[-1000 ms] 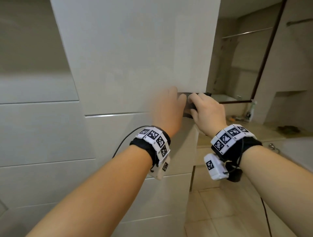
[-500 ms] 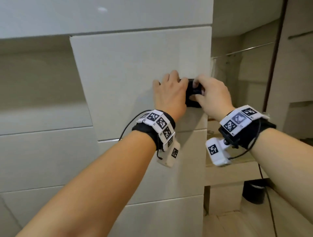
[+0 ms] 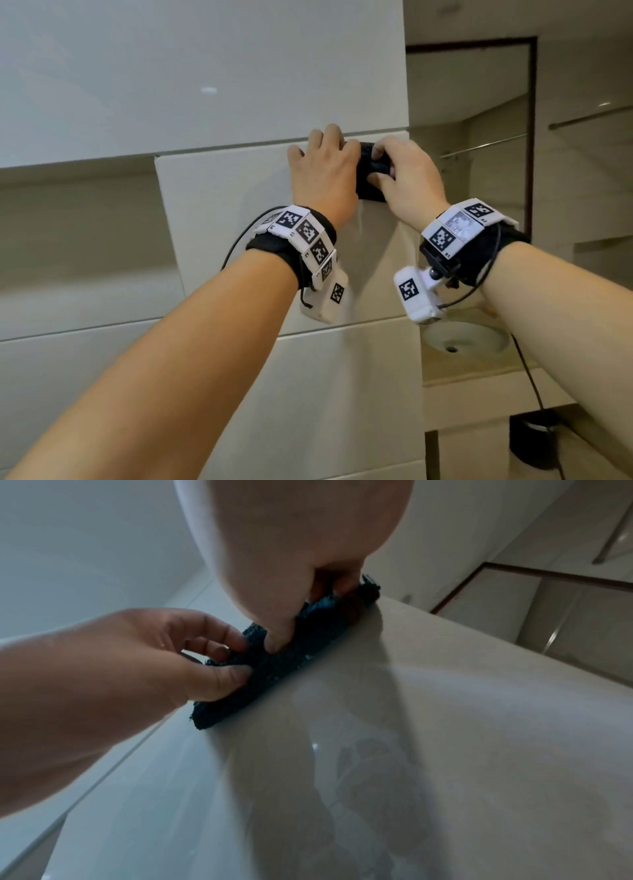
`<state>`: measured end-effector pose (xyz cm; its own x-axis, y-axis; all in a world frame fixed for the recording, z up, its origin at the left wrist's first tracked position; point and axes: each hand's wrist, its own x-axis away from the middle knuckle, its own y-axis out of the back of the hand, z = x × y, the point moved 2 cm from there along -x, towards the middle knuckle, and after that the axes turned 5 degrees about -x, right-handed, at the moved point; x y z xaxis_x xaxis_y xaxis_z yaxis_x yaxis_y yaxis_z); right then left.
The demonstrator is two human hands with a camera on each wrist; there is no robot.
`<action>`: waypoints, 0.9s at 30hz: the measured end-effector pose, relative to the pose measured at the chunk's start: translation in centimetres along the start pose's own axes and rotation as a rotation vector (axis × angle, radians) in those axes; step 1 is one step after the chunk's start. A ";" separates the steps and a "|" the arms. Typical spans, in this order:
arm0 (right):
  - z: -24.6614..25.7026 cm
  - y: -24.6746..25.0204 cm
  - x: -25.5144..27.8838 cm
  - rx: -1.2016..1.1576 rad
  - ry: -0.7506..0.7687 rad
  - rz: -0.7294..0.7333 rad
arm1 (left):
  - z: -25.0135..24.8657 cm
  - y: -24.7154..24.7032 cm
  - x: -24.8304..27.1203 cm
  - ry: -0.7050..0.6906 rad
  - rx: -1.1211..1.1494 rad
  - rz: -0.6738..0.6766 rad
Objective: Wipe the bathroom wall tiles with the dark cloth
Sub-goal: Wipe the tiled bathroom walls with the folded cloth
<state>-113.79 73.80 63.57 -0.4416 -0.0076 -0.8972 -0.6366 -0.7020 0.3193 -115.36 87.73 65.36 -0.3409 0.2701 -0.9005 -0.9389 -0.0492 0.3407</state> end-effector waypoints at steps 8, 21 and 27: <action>3.3 -2.8 -1.0 0.121 0.040 0.026 | 4.5 0.0 0.8 0.035 0.018 -0.018; 14.6 -11.6 -0.6 0.167 0.149 0.134 | 18.0 1.7 6.1 0.156 0.003 0.025; 17.8 -14.6 0.2 0.194 0.174 0.163 | 21.7 1.4 9.1 0.206 0.038 0.033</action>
<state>-115.82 96.70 64.11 -0.4436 -0.2422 -0.8629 -0.6824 -0.5328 0.5004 -118.73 110.96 63.47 -0.3773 0.0667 -0.9237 -0.9261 -0.0169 0.3770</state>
